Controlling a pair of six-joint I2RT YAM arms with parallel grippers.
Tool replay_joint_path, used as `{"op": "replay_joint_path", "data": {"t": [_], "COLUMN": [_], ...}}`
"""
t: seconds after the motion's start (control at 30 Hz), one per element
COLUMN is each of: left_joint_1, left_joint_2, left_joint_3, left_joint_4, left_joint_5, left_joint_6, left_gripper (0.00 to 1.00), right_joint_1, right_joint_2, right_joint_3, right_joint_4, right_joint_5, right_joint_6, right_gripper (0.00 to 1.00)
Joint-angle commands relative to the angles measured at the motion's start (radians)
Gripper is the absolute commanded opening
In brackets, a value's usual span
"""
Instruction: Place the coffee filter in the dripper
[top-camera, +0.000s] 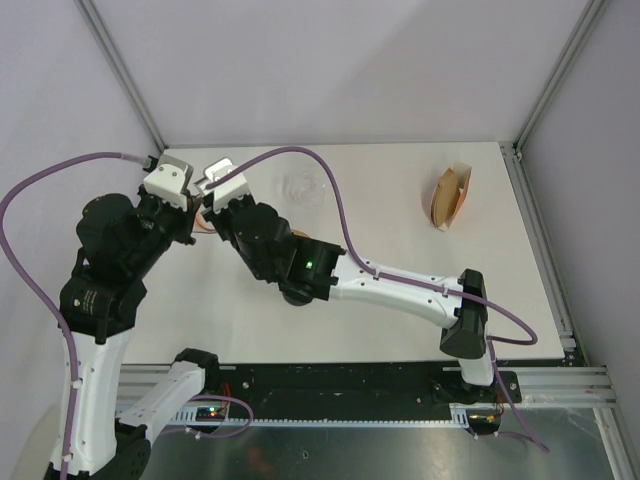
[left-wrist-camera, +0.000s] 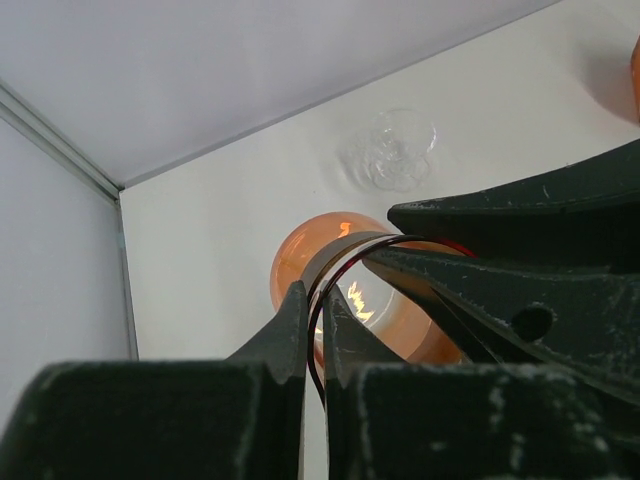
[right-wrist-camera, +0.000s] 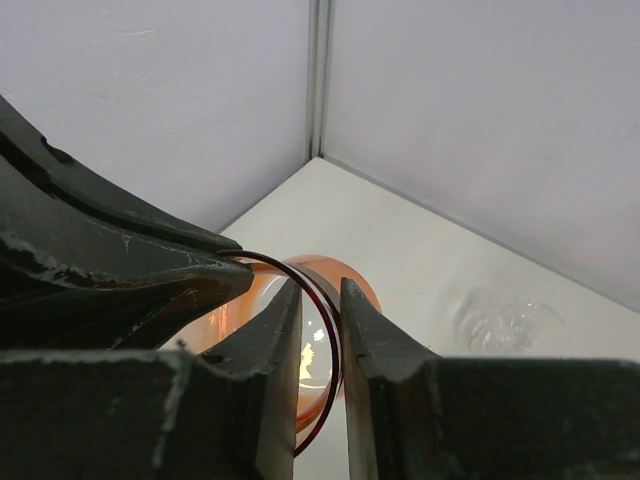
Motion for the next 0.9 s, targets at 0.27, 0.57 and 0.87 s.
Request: {"op": "replay_joint_path", "data": {"t": [0.27,0.57,0.87], "left_joint_1": [-0.004,-0.004,-0.003], "left_joint_2": [-0.016,-0.011,-0.006], "left_joint_3": [0.074,0.077,0.118], "left_joint_4": [0.059,0.058,0.096], "left_joint_5": [0.097,0.014,-0.249], "left_joint_6": [0.011,0.01,0.002], "left_gripper": [0.2,0.48,0.91], "right_joint_1": [-0.035,-0.052,-0.112], "right_joint_2": [-0.018,-0.087,-0.168], "right_joint_3": [-0.017,-0.14,-0.189], "right_joint_4": [-0.039,0.129,0.192], "right_joint_5": [-0.089,-0.117,-0.124], "right_joint_6": [-0.139,-0.138,-0.103], "right_gripper": [0.0,0.0,0.0]}}
